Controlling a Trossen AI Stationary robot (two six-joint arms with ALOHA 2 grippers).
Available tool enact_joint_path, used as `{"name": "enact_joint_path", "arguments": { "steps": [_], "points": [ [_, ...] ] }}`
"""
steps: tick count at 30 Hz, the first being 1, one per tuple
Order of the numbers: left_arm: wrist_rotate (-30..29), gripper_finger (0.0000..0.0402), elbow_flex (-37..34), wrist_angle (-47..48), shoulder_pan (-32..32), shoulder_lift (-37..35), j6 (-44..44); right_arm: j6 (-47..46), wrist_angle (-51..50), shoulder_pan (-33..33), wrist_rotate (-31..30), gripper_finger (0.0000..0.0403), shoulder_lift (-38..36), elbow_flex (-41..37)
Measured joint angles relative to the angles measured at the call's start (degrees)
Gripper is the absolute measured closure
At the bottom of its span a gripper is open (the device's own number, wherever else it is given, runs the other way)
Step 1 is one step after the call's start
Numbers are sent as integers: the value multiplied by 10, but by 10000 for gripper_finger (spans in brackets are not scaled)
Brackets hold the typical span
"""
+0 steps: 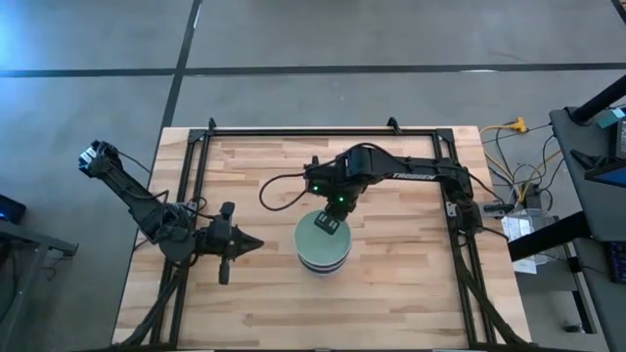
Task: Nest bowls inside each other
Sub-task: Stack the light blue bowl on top of the pink bowl
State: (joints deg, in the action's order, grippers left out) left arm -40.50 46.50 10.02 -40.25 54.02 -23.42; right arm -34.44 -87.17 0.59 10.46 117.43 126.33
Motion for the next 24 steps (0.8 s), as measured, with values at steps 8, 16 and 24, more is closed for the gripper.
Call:
{"name": "enact_joint_path", "arguments": {
  "steps": [8, 16, 24],
  "points": [
    [4, 401, 0, 0, 0, 0, 0, 5, 1, 0, 0, 390, 0, -35],
    [4, 401, -1, 0, 0, 1, 1, 7, 21, 0, -6, 390, -1, -47],
    [3, 401, -4, 0, 0, 1, -1, 11, 55, 6, -24, 376, -1, -48]
  ]
}}
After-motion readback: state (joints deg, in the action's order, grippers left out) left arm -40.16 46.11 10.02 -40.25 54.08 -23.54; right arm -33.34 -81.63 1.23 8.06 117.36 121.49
